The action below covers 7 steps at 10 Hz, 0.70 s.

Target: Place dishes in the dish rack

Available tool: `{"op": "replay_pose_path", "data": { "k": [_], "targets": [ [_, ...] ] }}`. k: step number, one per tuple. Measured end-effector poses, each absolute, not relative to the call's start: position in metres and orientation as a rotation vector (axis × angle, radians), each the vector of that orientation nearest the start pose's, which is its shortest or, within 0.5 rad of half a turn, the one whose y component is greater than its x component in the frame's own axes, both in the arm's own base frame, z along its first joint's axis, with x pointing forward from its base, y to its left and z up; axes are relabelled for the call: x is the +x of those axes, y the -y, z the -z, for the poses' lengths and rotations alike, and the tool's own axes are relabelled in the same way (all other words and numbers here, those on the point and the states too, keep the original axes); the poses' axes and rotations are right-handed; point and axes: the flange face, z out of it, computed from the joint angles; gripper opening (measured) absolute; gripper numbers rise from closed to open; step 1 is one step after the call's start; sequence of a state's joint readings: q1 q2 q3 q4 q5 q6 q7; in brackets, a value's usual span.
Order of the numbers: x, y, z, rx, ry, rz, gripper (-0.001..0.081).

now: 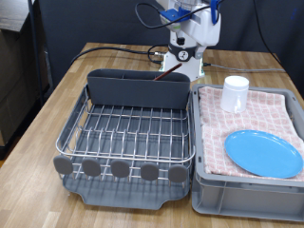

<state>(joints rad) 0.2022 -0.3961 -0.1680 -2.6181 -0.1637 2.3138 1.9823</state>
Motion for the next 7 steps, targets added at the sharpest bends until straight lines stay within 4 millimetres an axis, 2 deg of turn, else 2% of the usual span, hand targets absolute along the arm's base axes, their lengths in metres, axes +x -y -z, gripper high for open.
{"op": "replay_pose_path", "data": {
  "k": [4,7],
  "targets": [
    [0.439,-0.063,-0.375,-1.984,-2.340,0.163,0.0803],
    [0.461,-0.105,-0.375,-2.052,-2.296,0.137,0.0803]
  ]
}}
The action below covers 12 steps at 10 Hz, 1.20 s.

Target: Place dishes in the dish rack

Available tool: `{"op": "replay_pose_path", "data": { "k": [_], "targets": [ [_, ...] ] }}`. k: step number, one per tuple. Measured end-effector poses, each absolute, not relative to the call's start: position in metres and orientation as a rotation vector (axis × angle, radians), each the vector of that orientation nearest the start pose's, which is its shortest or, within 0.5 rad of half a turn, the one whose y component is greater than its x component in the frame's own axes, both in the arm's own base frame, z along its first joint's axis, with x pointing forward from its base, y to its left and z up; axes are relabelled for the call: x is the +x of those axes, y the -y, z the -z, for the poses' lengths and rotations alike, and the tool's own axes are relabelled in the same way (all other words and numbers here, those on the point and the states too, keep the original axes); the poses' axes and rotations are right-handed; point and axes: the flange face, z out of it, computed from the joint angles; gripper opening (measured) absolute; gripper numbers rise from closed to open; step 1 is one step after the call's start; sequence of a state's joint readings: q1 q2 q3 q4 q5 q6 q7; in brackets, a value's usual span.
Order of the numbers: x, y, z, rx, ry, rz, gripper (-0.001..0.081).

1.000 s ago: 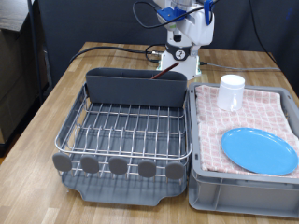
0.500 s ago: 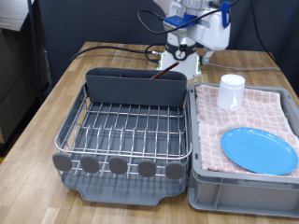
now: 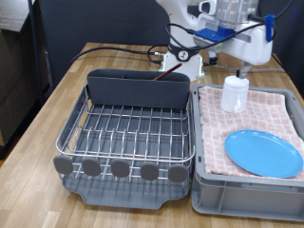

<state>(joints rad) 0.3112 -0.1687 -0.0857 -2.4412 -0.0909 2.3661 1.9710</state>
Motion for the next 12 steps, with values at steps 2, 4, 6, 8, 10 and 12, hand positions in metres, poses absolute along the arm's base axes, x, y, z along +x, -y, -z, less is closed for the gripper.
{"op": "replay_pose_path", "data": {
  "k": [2,4,6,8,10,12],
  "targets": [
    [0.476,-0.127,-0.378,-2.083,-2.272,0.135,0.0803],
    [0.487,-0.141,-0.380,-2.083,-2.291,0.128,0.0803],
    [0.494,-0.149,-0.376,-2.067,-2.302,0.143,0.0803],
    [0.497,-0.149,-0.362,-2.030,-2.253,0.148,0.0803],
    [0.495,-0.143,-0.341,-2.015,-2.180,0.143,0.0803],
    [0.495,-0.134,-0.317,-2.010,-2.113,0.116,0.0803]
  ]
}}
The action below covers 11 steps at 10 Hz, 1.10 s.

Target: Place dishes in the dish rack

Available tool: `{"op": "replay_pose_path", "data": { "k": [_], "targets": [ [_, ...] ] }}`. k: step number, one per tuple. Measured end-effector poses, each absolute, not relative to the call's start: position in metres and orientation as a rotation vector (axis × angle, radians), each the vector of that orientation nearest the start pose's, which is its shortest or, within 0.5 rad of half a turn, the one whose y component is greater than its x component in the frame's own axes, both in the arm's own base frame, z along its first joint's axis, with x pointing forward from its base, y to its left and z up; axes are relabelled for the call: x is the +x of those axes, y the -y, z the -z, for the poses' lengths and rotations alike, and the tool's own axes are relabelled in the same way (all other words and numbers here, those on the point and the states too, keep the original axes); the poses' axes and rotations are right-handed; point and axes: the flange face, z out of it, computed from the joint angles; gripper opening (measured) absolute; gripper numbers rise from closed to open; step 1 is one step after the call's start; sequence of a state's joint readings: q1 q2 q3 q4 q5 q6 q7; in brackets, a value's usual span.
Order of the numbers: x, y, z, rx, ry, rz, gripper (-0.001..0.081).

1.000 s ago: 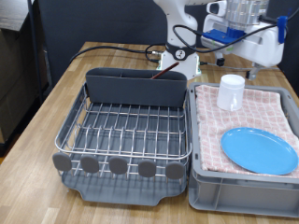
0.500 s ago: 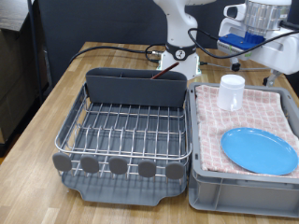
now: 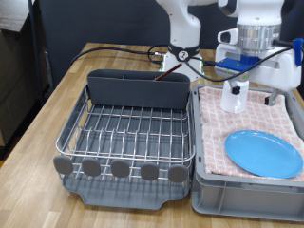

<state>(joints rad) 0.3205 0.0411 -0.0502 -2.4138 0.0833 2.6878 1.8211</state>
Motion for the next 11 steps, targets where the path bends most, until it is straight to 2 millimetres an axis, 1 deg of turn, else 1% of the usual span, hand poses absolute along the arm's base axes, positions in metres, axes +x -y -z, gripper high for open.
{"op": "replay_pose_path", "data": {
  "k": [1,2,5,11],
  "targets": [
    [0.495,-0.130,-0.305,-2.010,-2.088,0.101,0.0803],
    [0.497,-0.129,-0.298,-2.014,-2.058,0.100,0.0803],
    [0.496,-0.126,-0.294,-2.011,-2.049,0.066,0.0803],
    [0.491,-0.116,-0.258,-2.005,-2.032,0.028,0.0803]
  ]
}}
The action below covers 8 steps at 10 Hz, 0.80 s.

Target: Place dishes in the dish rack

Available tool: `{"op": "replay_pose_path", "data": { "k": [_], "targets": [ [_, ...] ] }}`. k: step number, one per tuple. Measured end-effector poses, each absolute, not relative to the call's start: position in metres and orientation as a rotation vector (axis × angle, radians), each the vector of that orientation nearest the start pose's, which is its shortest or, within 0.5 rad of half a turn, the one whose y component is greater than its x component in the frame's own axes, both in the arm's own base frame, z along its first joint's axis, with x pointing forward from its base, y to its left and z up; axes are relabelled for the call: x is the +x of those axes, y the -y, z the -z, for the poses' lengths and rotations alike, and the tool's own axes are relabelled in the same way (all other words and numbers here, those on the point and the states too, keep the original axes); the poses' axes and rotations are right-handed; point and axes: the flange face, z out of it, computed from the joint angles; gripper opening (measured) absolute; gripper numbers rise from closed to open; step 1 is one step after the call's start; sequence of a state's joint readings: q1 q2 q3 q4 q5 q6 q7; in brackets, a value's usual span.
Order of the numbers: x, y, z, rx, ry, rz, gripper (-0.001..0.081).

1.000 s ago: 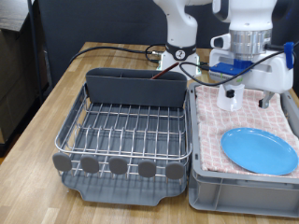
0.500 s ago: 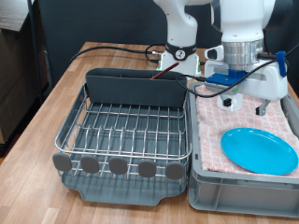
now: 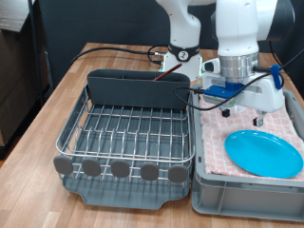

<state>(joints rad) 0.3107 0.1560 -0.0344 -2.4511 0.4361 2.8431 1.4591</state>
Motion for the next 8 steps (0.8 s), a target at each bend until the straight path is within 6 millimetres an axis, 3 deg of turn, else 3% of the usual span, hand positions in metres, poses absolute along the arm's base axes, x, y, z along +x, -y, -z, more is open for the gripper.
{"op": "replay_pose_path", "data": {
  "k": [8],
  "targets": [
    [0.488,-0.115,-0.234,-1.992,-2.010,0.023,0.0803]
  ]
}}
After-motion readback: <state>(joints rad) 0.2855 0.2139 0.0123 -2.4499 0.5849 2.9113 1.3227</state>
